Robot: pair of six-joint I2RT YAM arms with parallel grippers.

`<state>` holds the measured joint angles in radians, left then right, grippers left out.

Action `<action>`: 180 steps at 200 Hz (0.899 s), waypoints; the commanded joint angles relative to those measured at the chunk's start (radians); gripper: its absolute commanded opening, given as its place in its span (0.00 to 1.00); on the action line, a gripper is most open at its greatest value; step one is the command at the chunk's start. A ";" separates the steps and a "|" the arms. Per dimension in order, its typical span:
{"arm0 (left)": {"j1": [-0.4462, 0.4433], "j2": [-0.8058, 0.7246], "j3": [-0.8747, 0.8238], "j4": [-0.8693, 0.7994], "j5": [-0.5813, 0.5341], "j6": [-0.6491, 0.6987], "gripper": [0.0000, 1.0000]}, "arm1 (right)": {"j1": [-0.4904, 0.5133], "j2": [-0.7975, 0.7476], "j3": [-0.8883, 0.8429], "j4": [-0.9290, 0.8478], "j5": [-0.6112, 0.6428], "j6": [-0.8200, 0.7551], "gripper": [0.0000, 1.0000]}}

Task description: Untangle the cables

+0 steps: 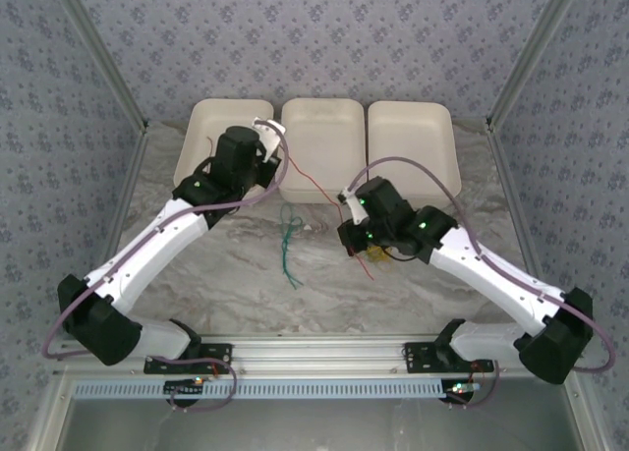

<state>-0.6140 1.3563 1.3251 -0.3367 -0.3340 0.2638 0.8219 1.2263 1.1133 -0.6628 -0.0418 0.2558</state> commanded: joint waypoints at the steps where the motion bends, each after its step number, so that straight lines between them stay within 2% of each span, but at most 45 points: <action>1: 0.012 -0.025 0.010 0.116 -0.056 0.281 0.00 | 0.098 0.053 0.013 -0.090 0.218 -0.116 0.00; 23: 0.001 -0.047 -0.082 0.240 -0.134 0.440 0.00 | 0.155 0.104 0.029 -0.119 0.367 -0.143 0.00; 42: 0.007 -0.068 -0.140 0.326 -0.205 0.508 0.00 | 0.189 0.143 0.037 -0.144 0.470 -0.153 0.00; 69: 0.028 -0.088 -0.161 0.343 -0.238 0.534 0.00 | 0.221 0.157 0.026 -0.149 0.602 -0.158 0.00; 109: 0.058 -0.093 -0.180 0.363 -0.324 0.593 0.00 | 0.234 0.146 0.008 -0.160 0.734 -0.177 0.00; 132: 0.084 -0.117 -0.200 0.323 -0.315 0.581 0.00 | 0.222 0.160 0.010 -0.177 0.839 -0.165 0.00; 153: 0.103 -0.145 -0.235 0.269 -0.298 0.563 0.00 | 0.184 0.189 0.051 -0.249 0.999 -0.115 0.00; 180: 0.113 -0.168 -0.299 0.243 -0.308 0.557 0.00 | 0.165 0.182 0.070 -0.228 1.079 -0.197 0.00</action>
<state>-0.5606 1.2488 1.0550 -0.1135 -0.5152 0.8406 1.0206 1.4086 1.1793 -0.7116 0.8513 0.0948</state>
